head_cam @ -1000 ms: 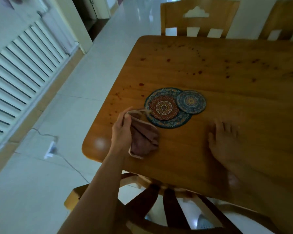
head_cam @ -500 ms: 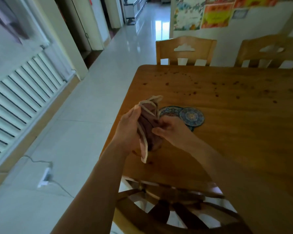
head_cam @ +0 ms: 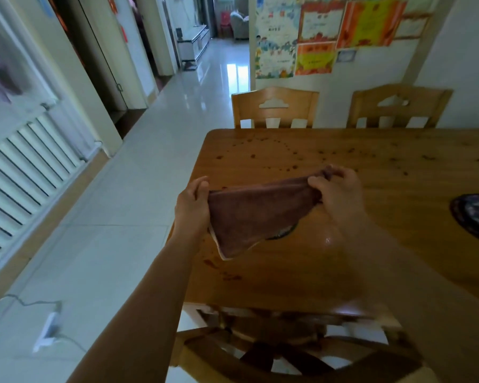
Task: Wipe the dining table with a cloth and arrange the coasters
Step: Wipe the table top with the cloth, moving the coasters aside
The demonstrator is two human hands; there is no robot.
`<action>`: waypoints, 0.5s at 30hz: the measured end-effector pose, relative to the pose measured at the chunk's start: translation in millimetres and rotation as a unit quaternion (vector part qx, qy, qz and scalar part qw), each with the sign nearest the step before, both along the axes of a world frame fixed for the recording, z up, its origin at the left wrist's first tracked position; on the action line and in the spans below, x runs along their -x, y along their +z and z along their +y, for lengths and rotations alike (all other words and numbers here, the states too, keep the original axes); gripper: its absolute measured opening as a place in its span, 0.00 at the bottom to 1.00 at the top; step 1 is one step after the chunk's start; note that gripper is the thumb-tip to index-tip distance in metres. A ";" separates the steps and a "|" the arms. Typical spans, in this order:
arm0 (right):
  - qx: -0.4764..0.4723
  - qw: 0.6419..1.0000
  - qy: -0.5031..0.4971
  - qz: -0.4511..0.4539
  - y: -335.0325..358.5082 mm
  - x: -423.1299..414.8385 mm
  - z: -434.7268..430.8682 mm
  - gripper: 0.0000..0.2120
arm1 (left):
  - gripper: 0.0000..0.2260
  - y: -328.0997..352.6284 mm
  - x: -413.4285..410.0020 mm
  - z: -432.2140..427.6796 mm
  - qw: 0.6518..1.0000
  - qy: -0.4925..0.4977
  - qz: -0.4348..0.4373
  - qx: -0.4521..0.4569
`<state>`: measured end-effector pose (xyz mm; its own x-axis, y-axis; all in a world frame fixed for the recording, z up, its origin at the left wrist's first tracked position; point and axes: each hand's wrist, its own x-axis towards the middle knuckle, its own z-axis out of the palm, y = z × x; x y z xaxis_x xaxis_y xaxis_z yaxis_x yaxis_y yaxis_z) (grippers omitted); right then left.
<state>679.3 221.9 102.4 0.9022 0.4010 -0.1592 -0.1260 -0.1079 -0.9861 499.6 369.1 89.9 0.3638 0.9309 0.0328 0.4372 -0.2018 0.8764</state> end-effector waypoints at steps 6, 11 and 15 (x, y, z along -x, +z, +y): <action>0.067 0.994 0.064 -0.055 -2.3 -17.7 -33.1 0.23 | 0.10 6.5 4.9 12.2 0.990 -0.077 -0.069 0.093; 0.241 0.923 0.174 -0.246 2.0 -23.4 -52.5 0.15 | 0.20 4.6 0.8 16.9 0.967 -0.196 0.133 -0.096; 0.243 0.922 0.162 -0.255 3.1 -33.1 -60.2 0.06 | 0.08 -5.8 -1.9 30.7 0.948 -0.175 0.181 -0.196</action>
